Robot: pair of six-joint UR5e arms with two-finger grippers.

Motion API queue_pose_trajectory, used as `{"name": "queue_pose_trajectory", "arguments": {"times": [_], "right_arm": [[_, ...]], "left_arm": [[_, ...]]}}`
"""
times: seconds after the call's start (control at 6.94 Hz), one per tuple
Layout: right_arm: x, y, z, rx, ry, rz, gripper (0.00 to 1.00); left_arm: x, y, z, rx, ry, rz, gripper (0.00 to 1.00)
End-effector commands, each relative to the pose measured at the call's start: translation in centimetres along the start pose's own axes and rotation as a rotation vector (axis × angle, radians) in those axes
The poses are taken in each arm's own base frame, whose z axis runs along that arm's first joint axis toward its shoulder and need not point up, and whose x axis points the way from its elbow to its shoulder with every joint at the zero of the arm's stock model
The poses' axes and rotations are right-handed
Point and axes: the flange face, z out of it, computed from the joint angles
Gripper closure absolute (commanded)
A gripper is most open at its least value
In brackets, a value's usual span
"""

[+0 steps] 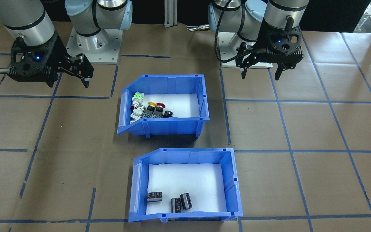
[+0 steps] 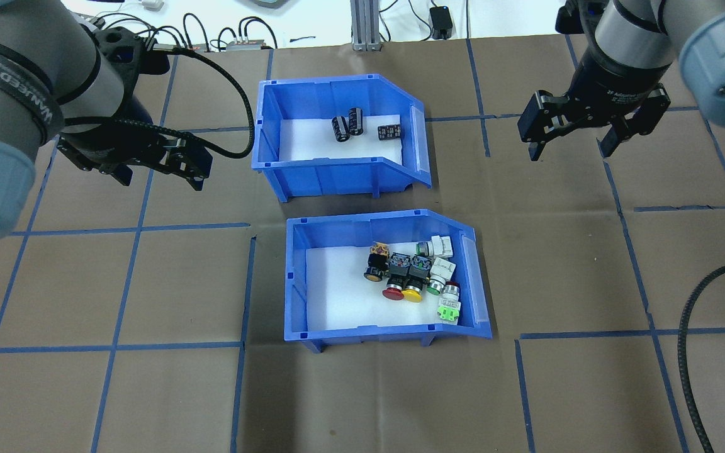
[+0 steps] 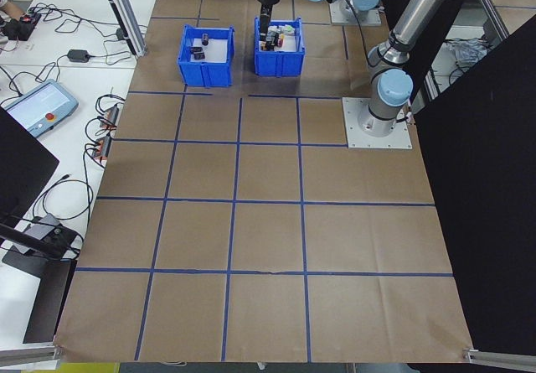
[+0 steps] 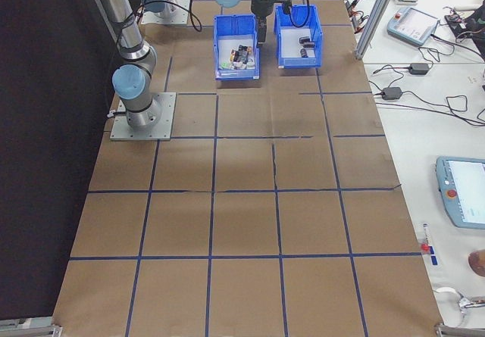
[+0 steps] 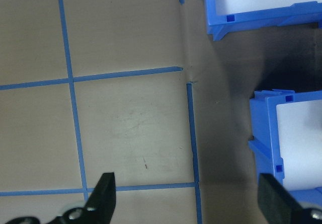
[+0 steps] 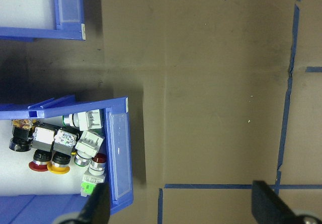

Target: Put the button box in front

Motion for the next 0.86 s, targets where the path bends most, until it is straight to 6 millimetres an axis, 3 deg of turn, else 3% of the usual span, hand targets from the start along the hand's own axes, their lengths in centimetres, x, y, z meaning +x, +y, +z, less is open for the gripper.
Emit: {"name": "queue_pose_trajectory", "arguments": {"times": [0.0, 0.14, 0.43, 0.72], "right_arm": [[0.0, -0.6, -0.4, 0.01, -0.007, -0.013, 0.0], [0.0, -1.7, -0.9, 0.019, -0.006, -0.089, 0.0], [-0.4, -6.9, -0.9, 0.024, -0.002, -0.25, 0.0], [-3.7, -11.9, -1.4, 0.049, 0.01, -0.59, 0.0]], "left_arm": [[0.0, 0.0, 0.1, 0.005, -0.002, -0.001, 0.0], [-0.1, -0.2, -0.3, 0.014, -0.003, 0.0, 0.01], [0.0, -0.2, -0.5, 0.021, 0.006, -0.011, 0.01], [0.2, -0.6, 0.6, 0.005, 0.016, -0.043, 0.01]]}}
